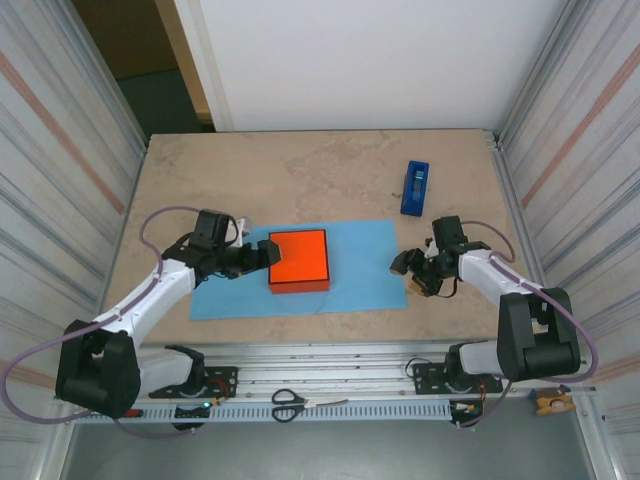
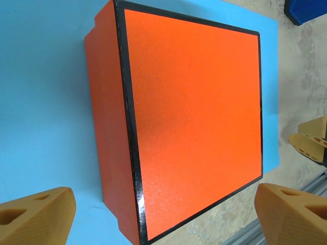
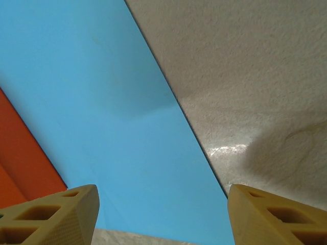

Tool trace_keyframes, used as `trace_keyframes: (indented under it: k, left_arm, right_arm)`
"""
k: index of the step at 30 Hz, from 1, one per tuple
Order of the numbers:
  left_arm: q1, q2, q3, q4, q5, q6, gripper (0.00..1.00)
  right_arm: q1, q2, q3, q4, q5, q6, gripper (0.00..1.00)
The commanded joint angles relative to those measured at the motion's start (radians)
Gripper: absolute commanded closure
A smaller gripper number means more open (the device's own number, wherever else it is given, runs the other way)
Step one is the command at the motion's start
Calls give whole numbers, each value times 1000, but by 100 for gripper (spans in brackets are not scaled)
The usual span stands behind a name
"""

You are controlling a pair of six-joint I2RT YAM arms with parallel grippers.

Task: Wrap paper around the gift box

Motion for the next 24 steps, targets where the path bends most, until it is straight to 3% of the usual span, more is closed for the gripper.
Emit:
trace_keyframes:
  k: [1,11,18,24]
  left_arm:
    - [6,-25,-11,-18,-10,12,9]
    - [6,-25,-6,-34,-7,21,10]
    - [8,-30,-7,-36,-9,25,9]
    - [8,-20,-6,-32,-7,25,10]
  right_arm:
    - [32,20,-3,4,-2,-19,34]
    - [166,85,39,3,141,21,32]
    - [153,-26,49,-52,196,15,31]
    - [144,11,25,-22,148,15,32]
